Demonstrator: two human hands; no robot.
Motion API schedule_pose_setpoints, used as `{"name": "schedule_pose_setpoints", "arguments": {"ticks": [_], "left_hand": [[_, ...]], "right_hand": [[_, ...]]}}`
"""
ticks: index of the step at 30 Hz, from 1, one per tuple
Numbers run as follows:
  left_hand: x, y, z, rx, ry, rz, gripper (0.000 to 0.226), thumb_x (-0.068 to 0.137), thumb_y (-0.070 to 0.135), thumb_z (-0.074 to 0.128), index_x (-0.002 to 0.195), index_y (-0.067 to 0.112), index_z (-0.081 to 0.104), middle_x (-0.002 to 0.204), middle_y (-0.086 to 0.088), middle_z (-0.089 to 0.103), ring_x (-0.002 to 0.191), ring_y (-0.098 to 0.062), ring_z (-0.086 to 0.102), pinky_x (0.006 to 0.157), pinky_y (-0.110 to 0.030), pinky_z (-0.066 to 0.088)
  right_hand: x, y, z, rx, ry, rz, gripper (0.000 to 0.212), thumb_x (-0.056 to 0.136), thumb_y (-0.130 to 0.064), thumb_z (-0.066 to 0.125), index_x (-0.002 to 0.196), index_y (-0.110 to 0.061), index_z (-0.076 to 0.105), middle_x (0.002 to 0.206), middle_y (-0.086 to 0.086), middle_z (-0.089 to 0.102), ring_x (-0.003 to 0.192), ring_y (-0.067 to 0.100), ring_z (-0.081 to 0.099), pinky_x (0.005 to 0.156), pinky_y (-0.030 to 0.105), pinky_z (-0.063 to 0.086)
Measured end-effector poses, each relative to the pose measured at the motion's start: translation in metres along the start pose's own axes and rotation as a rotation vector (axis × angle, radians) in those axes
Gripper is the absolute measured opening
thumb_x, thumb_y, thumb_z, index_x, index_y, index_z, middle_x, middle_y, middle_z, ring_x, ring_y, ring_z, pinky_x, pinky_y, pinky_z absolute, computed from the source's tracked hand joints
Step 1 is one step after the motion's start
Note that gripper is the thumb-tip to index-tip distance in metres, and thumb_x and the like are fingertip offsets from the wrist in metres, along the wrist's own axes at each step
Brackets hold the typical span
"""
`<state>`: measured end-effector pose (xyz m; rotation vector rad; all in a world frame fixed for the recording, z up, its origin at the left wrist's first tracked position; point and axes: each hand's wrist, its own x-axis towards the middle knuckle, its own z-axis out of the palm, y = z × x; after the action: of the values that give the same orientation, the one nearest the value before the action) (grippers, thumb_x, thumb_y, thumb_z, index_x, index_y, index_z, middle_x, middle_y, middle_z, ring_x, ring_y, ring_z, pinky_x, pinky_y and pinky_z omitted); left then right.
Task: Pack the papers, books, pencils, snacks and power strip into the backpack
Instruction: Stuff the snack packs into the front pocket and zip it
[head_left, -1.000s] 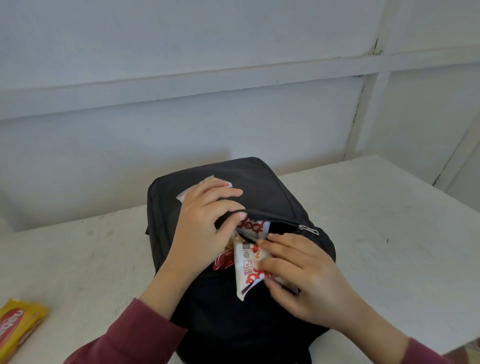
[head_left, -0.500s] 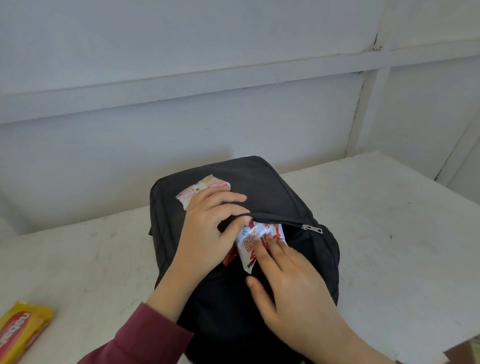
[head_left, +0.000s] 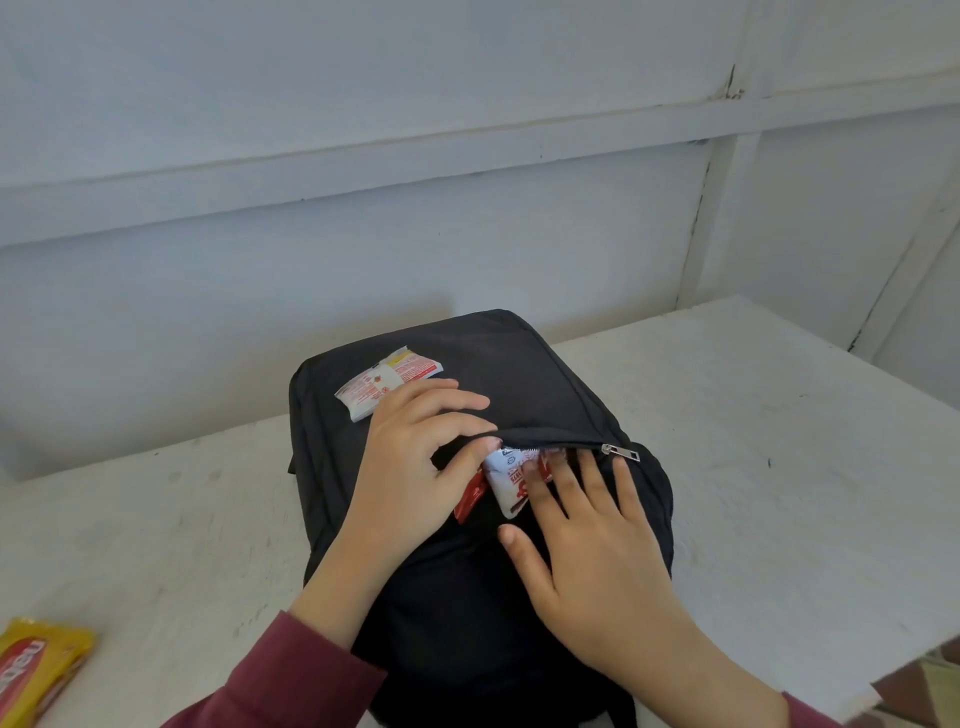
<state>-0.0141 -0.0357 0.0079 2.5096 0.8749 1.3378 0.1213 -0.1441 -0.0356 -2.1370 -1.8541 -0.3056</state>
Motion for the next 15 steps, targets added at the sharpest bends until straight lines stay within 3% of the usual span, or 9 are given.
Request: {"name": "schedule_pose_setpoints", "arguments": {"ticks": [2,8,15], "left_hand": [[-0.002,-0.002,0.001,-0.005,-0.002,-0.003,0.019,0.080,0.035,0.060,0.080,0.022,0.074,0.099,0.016,0.066,0.109,-0.007,0.053,0.097,-0.036,0.040],[-0.002,-0.003,0.000,-0.017,0.011,0.017,0.018,0.080,0.033,0.061,0.081,0.021,0.074,0.098,0.016,0.066,0.107,-0.007,0.054,0.096,-0.034,0.040],[0.002,-0.002,-0.001,-0.014,0.053,0.077,0.017,0.081,0.029,0.062,0.084,0.018,0.075,0.096,0.013,0.067,0.104,-0.011,0.057,0.092,-0.038,0.043]], "right_hand": [[-0.006,-0.003,-0.003,0.034,0.012,-0.009,0.070,0.096,-0.052,0.012,0.126,-0.010,0.059,0.130,0.011,0.058,0.125,0.030,0.050,0.105,0.045,0.021],[-0.013,-0.003,0.004,0.099,-0.018,-0.293,0.060,0.098,-0.053,0.018,0.141,-0.019,0.042,0.148,-0.001,0.038,0.137,0.016,0.035,0.108,0.040,0.019],[0.007,0.005,0.015,0.105,-0.062,-0.185,0.061,0.099,-0.053,0.014,0.139,-0.020,0.045,0.142,-0.005,0.047,0.134,0.011,0.039,0.111,0.040,0.013]]}}
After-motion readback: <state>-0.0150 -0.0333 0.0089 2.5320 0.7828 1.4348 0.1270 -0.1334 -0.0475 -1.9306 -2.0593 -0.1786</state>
